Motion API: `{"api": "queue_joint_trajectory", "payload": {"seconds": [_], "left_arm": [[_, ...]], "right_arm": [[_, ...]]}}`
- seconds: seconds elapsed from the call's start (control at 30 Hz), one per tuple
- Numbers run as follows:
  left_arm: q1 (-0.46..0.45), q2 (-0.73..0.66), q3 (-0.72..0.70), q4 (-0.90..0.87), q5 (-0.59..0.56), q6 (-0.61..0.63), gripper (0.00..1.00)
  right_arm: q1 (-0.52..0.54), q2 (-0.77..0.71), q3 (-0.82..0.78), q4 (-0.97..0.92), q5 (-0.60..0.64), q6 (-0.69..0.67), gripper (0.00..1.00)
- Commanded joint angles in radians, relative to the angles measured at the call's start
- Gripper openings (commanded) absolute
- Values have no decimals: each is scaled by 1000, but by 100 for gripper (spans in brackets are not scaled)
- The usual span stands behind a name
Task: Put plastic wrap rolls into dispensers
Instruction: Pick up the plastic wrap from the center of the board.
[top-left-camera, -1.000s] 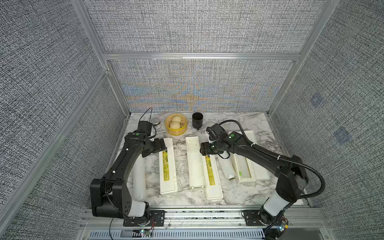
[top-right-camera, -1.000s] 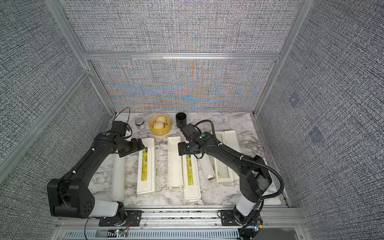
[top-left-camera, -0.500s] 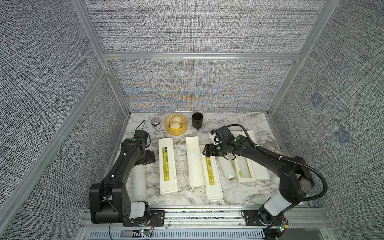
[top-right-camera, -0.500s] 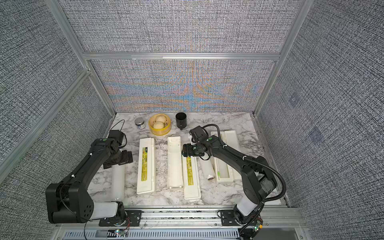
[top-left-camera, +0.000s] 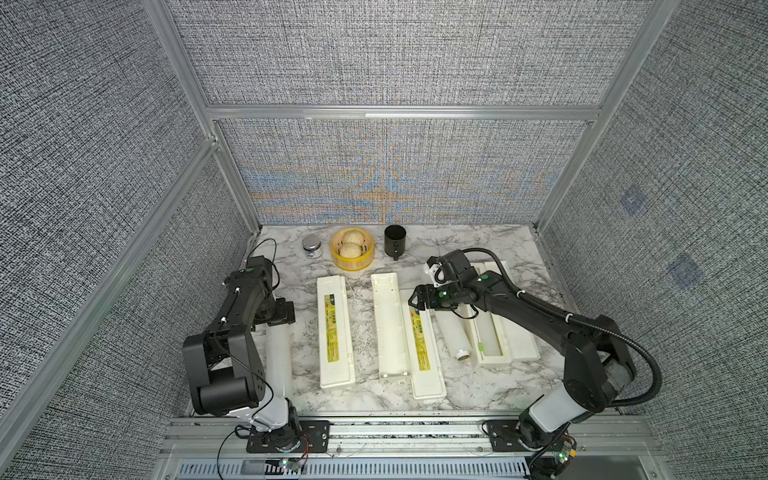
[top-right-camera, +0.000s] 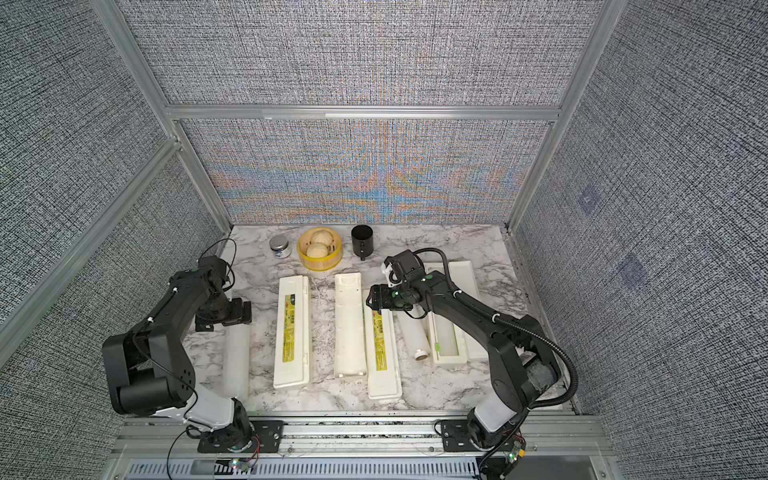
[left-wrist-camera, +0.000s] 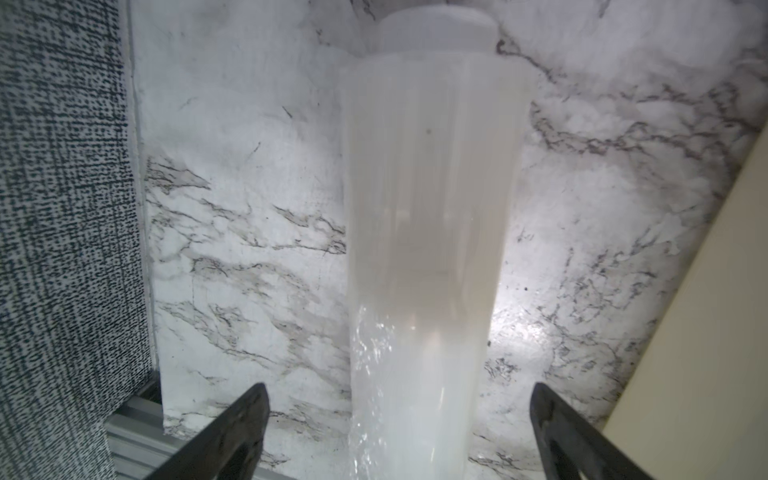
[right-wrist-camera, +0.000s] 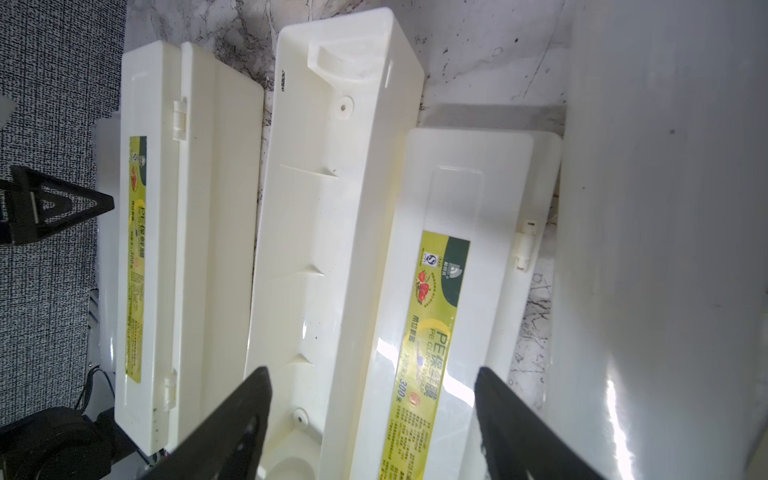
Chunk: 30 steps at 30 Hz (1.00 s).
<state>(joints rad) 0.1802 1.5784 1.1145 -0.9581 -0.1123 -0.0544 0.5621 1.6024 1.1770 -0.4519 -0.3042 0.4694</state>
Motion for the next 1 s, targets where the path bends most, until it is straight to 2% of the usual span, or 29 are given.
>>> {"api": "queue_joint_trajectory", "payload": {"seconds": [0.0,0.27,0.53,0.7,0.83,0.97], "left_arm": [[5,51,12,6,23,69,94],[4,218,35,22,120,76,78],[4,293,92,68,86,27,55],[4,350,198,64,48,20,54],[4,383,282,68,75,3,54],[4,384,308,93,106,-20,62]], "right_arm": [[-5,10,7,15,-28,-1,79],[-39,46,16,15,-51,-4,79],[-58,83,40,6,-69,-2,79],[-64,114,65,-8,-87,-7,79],[-64,131,82,-18,-91,-12,79],[-64,139,81,-13,-99,-6,79]]}}
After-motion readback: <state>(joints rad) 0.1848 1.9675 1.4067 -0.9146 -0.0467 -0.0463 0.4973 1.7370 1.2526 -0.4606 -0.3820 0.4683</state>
